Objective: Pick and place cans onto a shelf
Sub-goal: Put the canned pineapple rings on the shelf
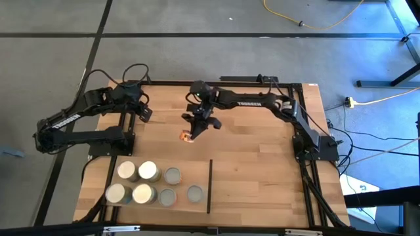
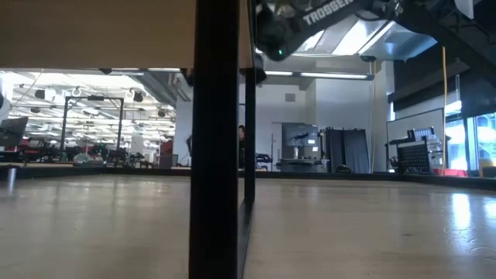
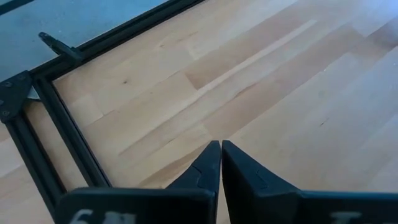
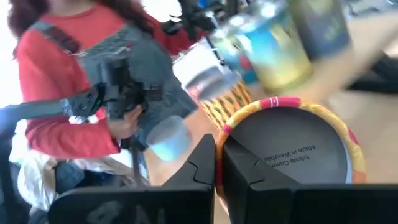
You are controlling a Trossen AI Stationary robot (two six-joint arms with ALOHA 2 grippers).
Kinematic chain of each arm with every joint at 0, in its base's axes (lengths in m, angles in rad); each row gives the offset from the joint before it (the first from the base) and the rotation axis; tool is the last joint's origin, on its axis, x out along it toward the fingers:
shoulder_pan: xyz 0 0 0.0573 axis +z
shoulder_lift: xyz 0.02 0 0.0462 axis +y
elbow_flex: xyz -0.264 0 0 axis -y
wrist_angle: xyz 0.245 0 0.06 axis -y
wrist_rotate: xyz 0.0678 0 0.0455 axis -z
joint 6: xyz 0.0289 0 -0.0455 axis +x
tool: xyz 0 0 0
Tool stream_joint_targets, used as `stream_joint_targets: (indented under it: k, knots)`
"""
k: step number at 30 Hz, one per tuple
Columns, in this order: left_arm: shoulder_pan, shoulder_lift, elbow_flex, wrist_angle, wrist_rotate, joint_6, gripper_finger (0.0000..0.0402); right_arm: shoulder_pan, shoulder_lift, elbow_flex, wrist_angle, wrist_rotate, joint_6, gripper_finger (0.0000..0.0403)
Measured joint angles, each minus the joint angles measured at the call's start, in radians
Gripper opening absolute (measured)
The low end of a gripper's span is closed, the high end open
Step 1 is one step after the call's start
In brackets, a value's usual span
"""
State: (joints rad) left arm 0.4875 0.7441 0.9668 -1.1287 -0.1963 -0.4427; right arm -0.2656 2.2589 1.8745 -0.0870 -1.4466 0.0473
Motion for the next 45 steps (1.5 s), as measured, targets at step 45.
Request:
stream_joint_targets:
  k: [45]
  knots:
    - [-0.122,0.07,0.0,0.212,0.417,0.453,0.0059,-0.034,-0.002,-0.216,0.79,0.425,0.651,0.0012]
